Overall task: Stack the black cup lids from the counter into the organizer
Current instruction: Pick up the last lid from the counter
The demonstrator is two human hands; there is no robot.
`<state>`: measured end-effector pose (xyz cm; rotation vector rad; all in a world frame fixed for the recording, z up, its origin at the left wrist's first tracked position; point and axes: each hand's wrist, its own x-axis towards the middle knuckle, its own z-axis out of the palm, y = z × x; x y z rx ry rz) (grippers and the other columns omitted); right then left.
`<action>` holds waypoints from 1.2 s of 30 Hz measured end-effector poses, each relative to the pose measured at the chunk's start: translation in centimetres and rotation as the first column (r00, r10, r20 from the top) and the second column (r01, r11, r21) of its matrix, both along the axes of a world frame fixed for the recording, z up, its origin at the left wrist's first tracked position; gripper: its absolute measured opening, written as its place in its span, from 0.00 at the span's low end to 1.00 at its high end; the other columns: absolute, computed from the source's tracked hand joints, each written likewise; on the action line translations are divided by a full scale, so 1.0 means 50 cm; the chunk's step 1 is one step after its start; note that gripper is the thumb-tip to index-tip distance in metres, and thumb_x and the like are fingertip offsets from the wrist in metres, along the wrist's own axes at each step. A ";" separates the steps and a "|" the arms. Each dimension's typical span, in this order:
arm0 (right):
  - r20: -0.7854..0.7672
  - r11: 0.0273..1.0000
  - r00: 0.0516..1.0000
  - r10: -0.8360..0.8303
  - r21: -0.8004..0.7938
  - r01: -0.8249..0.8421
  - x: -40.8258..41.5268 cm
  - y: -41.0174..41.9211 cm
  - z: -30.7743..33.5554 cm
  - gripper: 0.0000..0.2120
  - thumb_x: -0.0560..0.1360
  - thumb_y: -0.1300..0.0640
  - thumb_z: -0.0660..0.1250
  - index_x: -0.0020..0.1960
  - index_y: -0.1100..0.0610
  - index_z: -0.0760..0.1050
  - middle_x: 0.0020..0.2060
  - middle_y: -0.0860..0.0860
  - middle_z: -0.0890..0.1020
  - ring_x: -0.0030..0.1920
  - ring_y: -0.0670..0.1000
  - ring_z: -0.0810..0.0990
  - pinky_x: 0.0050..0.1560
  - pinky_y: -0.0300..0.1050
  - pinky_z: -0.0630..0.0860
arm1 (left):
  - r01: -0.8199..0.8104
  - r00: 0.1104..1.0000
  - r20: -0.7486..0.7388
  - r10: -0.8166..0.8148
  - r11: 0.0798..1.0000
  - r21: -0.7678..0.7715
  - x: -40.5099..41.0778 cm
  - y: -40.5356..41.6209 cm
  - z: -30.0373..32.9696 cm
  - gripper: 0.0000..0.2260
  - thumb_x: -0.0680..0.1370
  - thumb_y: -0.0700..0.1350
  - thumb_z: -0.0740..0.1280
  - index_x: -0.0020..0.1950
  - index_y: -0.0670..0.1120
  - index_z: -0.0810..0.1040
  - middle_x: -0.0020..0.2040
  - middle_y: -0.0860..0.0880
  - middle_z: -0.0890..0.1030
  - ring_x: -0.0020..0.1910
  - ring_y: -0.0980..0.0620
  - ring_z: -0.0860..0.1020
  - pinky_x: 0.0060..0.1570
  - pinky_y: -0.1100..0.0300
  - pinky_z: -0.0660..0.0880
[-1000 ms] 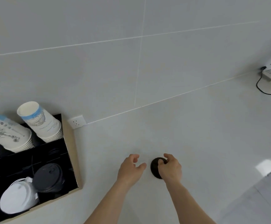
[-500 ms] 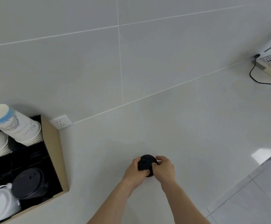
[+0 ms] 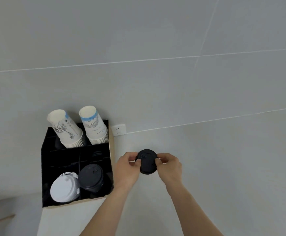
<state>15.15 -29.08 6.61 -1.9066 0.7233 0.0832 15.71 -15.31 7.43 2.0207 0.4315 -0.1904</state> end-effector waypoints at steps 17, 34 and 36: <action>0.016 0.926 0.933 0.360 -0.131 -0.355 0.001 0.388 0.020 0.08 0.73 0.57 0.68 0.50 0.49 0.83 0.38 0.44 0.84 0.44 0.48 0.82 0.50 0.44 0.79 | -0.195 0.980 0.071 0.183 0.956 0.222 -0.051 0.382 -0.021 0.09 0.73 0.47 0.73 0.52 0.56 0.82 0.41 0.58 0.81 0.39 0.59 0.81 0.45 0.60 0.79; -0.003 0.915 0.940 0.342 -0.226 -0.334 -0.015 0.404 -0.028 0.13 0.74 0.62 0.69 0.57 0.53 0.82 0.48 0.50 0.85 0.48 0.51 0.83 0.50 0.42 0.78 | -0.061 0.998 -0.012 0.065 0.977 0.205 -0.053 0.395 -0.092 0.13 0.74 0.47 0.73 0.57 0.54 0.79 0.47 0.57 0.83 0.45 0.55 0.81 0.45 0.63 0.73; -0.002 0.908 0.935 0.355 -0.237 -0.345 -0.015 0.403 -0.029 0.12 0.74 0.62 0.68 0.56 0.53 0.82 0.44 0.48 0.84 0.46 0.51 0.82 0.48 0.41 0.76 | -0.045 0.998 -0.026 0.051 0.977 0.208 -0.052 0.397 -0.097 0.13 0.74 0.47 0.73 0.58 0.54 0.79 0.47 0.56 0.83 0.46 0.54 0.81 0.45 0.62 0.73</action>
